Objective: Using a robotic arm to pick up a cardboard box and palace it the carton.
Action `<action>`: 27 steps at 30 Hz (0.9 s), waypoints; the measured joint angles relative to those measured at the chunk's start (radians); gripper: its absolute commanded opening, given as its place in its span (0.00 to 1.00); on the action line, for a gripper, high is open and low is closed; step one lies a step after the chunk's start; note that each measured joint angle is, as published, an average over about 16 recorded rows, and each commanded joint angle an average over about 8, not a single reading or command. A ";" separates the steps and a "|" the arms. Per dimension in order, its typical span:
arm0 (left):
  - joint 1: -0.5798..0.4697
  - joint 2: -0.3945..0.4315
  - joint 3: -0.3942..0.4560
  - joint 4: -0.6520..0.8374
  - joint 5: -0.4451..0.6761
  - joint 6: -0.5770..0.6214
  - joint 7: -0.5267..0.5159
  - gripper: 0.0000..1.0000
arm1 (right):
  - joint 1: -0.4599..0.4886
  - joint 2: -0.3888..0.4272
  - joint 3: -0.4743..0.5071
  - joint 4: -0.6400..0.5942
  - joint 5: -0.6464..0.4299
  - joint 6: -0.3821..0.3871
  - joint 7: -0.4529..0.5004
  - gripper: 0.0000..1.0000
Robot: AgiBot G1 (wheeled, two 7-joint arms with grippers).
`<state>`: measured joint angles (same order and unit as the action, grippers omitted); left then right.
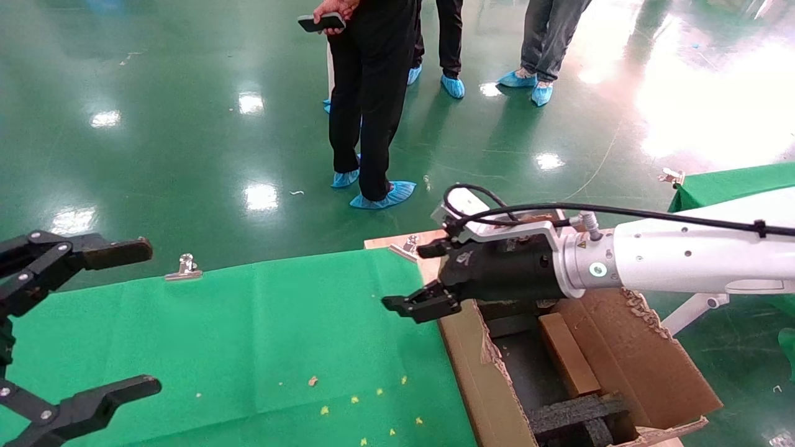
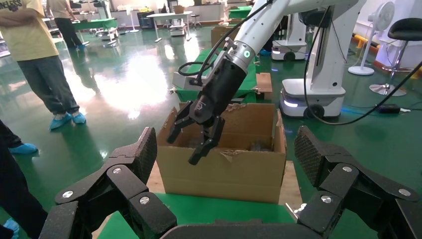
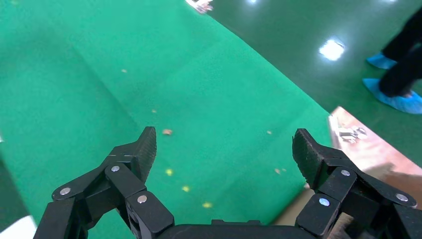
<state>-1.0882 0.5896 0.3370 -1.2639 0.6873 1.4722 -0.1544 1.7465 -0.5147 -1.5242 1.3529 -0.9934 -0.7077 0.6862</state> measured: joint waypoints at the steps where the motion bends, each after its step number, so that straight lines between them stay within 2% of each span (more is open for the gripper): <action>1: 0.000 0.000 0.000 0.000 0.000 0.000 0.000 1.00 | -0.013 -0.002 0.024 -0.001 0.005 -0.015 -0.009 1.00; 23: 0.000 0.000 0.000 0.000 0.000 0.000 0.000 1.00 | -0.304 -0.044 0.563 -0.031 0.119 -0.356 -0.225 1.00; 27: 0.000 0.000 0.000 0.000 0.000 0.000 0.000 1.00 | -0.333 -0.048 0.616 -0.034 0.130 -0.390 -0.247 1.00</action>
<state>-1.0883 0.5894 0.3374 -1.2639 0.6870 1.4721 -0.1542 1.4140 -0.5625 -0.9084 1.3189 -0.8634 -1.0976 0.4395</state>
